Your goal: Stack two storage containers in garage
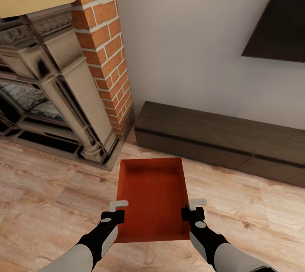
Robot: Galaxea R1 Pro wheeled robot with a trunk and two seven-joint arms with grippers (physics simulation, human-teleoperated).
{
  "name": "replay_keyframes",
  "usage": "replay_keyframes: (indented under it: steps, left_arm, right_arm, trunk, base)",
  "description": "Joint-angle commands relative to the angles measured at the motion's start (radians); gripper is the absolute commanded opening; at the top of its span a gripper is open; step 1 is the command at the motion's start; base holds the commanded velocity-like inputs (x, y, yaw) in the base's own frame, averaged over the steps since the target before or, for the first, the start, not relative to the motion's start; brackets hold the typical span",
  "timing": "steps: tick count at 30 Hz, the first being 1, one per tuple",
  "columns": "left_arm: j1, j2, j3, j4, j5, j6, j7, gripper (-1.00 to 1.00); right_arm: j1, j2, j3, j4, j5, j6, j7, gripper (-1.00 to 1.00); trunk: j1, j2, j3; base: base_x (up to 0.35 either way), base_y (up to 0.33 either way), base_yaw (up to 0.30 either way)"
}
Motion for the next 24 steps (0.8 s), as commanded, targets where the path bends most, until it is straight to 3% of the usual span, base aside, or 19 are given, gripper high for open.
replay_keyframes:
  steps: [1, 24]
  left_arm:
    - [0.0, 0.0, 0.01, -0.002, -0.001, 0.006, 0.012, -1.0]
    - [0.0, 0.001, 0.011, -0.002, 0.0, 0.006, 0.013, -1.0]
  right_arm:
    - [-0.001, 0.015, -0.017, 0.0, -0.009, -0.004, -0.002, -1.0]
    - [-0.001, 0.015, -0.017, 0.001, -0.009, -0.004, -0.002, -1.0]
  trunk:
    - [0.0, -0.001, 0.001]
    - [0.0, -0.001, 0.038]
  base:
    - [0.0, 0.0, 0.0]
    - [0.0, 0.0, 0.0]
